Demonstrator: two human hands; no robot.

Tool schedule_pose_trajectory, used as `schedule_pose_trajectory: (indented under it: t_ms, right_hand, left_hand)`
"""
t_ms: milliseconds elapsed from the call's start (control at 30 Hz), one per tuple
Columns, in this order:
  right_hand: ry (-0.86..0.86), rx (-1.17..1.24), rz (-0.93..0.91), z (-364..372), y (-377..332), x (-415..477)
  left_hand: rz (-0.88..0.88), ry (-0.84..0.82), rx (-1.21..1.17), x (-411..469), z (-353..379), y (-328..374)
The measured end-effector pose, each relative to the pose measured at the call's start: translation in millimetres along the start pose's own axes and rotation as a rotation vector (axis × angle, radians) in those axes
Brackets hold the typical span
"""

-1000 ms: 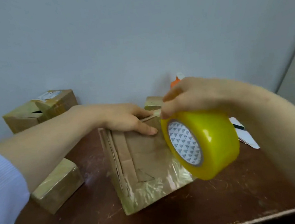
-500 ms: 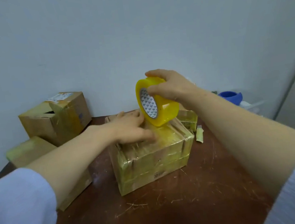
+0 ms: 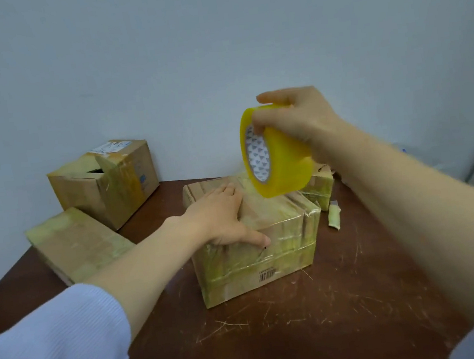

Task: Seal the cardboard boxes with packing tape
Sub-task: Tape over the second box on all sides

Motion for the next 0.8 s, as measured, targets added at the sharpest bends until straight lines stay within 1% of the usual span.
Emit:
schedule_pose_trajectory:
  t_ms: [67, 167, 233, 300, 433, 533, 733, 800]
  right_hand:
    - [-0.079, -0.053, -0.003, -12, -14, -12]
    - [-0.236, -0.223, 0.039, -12, -5, -44]
    - [-0.284, -0.200, 0.079, -11, 4, -65]
    - [-0.318, -0.170, 0.098, -10, 13, -80]
    - [-0.359, -0.321, 0.111, -6, 32, -98]
    - [-0.377, -0.362, 0.155, -1, 49, -110]
    - [-0.449, -0.357, 0.223, 8, 90, -126]
    - [-0.456, -0.297, 0.244, 11, 100, -128]
  left_hand:
    - [-0.006, -0.001, 0.015, -1, 0, 2]
    - [-0.028, 0.008, 0.015, -1, -1, 0]
    - [-0.027, 0.015, 0.016, -2, -2, 1]
    - [-0.016, 0.026, 0.009, -3, -3, 4]
    - [-0.017, 0.016, 0.019, -3, -4, 5]
    - [-0.025, 0.002, 0.045, -2, -3, 4]
    - [-0.018, -0.025, 0.071, 2, -2, 3]
    - [-0.002, -0.038, 0.077, 2, -2, 4]
Point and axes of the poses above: each hand's wrist, its own x-axis towards the middle knuckle, its own z-axis out of the palm, y = z × x, the point moved 7 cm from there along x, towards the middle knuckle, and after that the axes turned 4 degrees about -z, right-handed, at the moved point
